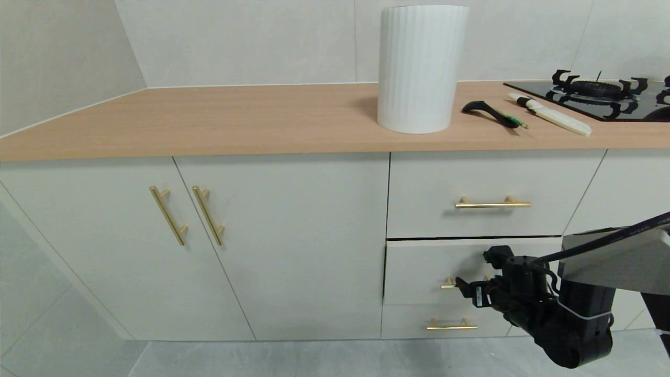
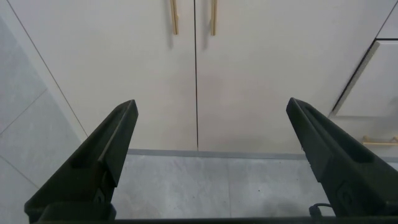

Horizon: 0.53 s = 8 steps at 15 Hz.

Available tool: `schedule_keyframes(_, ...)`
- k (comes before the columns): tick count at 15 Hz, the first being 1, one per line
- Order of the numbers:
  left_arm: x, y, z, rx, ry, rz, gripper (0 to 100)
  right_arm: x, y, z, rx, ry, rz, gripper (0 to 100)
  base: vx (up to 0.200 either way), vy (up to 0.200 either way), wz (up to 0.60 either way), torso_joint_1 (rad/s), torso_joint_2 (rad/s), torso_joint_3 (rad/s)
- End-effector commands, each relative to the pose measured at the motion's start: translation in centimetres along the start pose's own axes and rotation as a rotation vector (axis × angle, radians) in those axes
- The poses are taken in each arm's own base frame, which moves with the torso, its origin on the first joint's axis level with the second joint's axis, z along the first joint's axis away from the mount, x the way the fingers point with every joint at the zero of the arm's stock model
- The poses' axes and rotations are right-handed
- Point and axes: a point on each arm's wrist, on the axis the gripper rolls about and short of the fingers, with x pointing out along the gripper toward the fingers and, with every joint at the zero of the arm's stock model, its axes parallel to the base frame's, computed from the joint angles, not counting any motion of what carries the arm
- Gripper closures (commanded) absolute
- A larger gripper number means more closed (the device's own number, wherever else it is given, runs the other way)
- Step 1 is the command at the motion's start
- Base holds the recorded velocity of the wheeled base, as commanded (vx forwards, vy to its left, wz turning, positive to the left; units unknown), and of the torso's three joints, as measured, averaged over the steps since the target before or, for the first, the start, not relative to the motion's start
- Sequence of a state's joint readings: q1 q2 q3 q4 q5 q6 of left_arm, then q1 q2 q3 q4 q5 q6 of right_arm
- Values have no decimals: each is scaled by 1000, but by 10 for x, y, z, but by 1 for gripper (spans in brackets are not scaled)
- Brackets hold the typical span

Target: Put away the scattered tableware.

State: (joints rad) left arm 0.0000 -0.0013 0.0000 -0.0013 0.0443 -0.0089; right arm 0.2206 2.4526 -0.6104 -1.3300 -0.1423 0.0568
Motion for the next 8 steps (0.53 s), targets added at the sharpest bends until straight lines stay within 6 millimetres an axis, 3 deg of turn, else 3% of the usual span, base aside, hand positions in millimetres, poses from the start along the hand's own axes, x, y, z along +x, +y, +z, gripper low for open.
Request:
schedule_keyframes(1, 0, 0, 0, 0, 1, 0, 0, -5, -1, 1, -7, 3, 1, 0, 0, 0, 0, 0, 0, 0)
schedule_keyframes(4, 0, 0, 0, 0, 1, 0, 0, -26, -2, 2, -90, 40, 3, 0, 0, 0, 0, 0, 0, 0)
schedule_keyframes(8, 0, 0, 0, 0, 1, 0, 0, -75, -5, 32, -163, 139, 29, 0, 0, 0, 0, 0, 0, 0)
